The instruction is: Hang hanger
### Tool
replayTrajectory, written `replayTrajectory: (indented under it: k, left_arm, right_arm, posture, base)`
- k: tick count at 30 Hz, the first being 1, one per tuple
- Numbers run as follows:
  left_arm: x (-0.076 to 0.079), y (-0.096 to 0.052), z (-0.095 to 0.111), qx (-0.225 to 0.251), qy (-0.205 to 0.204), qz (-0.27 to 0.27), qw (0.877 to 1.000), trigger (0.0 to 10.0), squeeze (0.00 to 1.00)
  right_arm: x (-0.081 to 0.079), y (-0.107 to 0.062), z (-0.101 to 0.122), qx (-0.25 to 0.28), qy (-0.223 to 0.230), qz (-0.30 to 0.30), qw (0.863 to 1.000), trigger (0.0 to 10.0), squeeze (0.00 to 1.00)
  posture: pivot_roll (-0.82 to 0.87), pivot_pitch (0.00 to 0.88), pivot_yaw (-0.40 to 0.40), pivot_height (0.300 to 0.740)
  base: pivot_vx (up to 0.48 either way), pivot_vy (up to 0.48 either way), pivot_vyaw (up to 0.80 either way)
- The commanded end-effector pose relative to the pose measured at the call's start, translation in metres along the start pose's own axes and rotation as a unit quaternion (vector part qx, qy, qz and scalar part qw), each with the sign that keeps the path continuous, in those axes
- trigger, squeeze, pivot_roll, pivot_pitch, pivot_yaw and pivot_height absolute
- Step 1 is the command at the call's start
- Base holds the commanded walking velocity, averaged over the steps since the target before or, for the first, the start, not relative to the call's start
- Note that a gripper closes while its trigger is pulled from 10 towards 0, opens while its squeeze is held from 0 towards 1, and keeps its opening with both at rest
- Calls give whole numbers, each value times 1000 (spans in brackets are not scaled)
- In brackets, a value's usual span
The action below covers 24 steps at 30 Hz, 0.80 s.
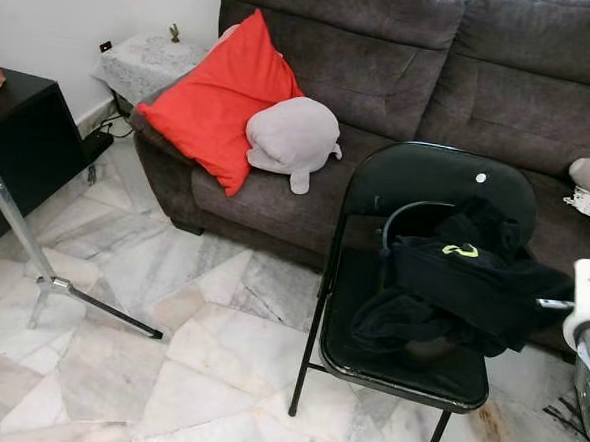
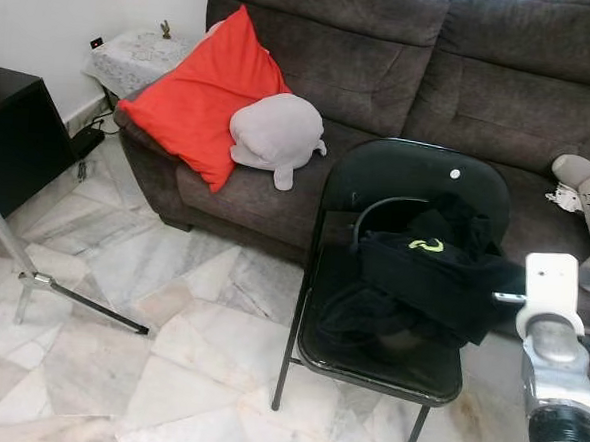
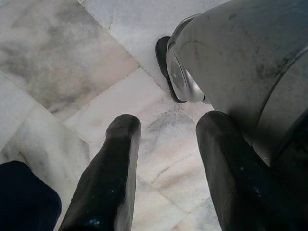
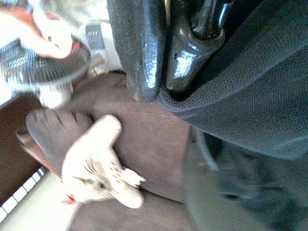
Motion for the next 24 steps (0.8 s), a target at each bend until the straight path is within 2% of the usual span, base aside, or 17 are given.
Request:
replayTrajectory:
  k: [1, 3, 6, 7, 8, 12, 16, 17, 18, 19, 20, 21, 24]
  left_arm:
    - [3, 0, -1, -1, -1, -1, 1000, 10000, 0]
    - [3, 0, -1, -1, 0, -1, 1000, 10000, 0]
    - [3, 0, -1, -2, 0, -1, 1000, 10000, 0]
    - [3, 0, -1, -2, 0, -2, 1000, 10000, 0]
    - [3, 0, -1, -2, 0, -2, 1000, 10000, 0]
    - [3, 0, -1, -2, 1, -2, 1000, 10000, 0]
    - [3, 0, -1, -2, 2, -3, 1000, 10000, 0]
    - [3, 0, -1, -3, 2, -3, 1000, 10000, 0]
    - [3, 0, -1, -3, 2, -3, 1000, 10000, 0]
    - [3, 0, -1, -3, 2, -3, 1000, 10000, 0]
    - [3, 0, -1, -3, 1, -3, 1000, 10000, 0]
    - [3, 0, -1, -4, 1, -3, 1000, 10000, 0]
    - [3, 0, -1, -4, 1, -3, 1000, 10000, 0]
  right_arm:
    - [9, 1, 2, 8, 32, -25, 999, 10000, 0]
    - [10, 1, 2, 14, 35, -29, 999, 10000, 0]
    - [2, 0, -1, 16, 34, -9, 999, 10000, 0]
    - [-4, -2, -4, 17, 33, 3, 999, 10000, 698]
    - [-8, -3, -6, 17, 32, 12, 999, 10000, 1000]
    - [-14, -6, -16, 11, 35, 19, 999, 10000, 1000]
    - [-12, -6, -17, 15, 32, 9, 999, 10000, 1000]
    - [-10, -7, -16, 21, 32, 2, 999, 10000, 584]
    - [-8, -7, -15, 27, 31, -4, 999, 10000, 310]
    - [-8, -7, -15, 27, 31, -4, 999, 10000, 310]
    - [-2, -9, -10, 52, 28, -22, 998, 10000, 0]
    - [1, -11, -3, 80, 27, -32, 996, 10000, 0]
    - [2, -18, 5, 118, 24, -41, 992, 10000, 0]
  posture:
    - [-33, 137, -38, 740]
    - [-34, 138, -38, 740]
    - [-35, 139, -37, 740]
    - [-33, 140, -37, 740]
    - [-34, 139, -37, 740]
    - [-33, 140, -35, 740]
    - [-33, 140, -36, 740]
    - [-35, 141, -37, 740]
    - [-35, 141, -38, 740]
    - [-35, 141, -38, 740]
    - [-36, 141, -39, 740]
    - [-36, 142, -38, 740]
    - [-43, 142, -37, 740]
  base:
    - [0, 0, 0]
    - [0, 0, 0]
    - [0, 0, 0]
    - [0, 0, 0]
    - [0, 0, 0]
    - [0, 0, 0]
    - [0, 0, 0]
    - [0, 0, 0]
    - [0, 0, 0]
    - [0, 0, 0]
    - [0, 0, 0]
    - [0, 0, 0]
    - [0, 0, 0]
Point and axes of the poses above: a point about 5 cm out from each wrist's last joint towards the gripper, its own y axis pointing out of the wrist towards the gripper, its own z axis along the axis of the wrist's last joint, x = y × z, the point moved 4 cm from there along y, pointing out of the wrist towards the gripper
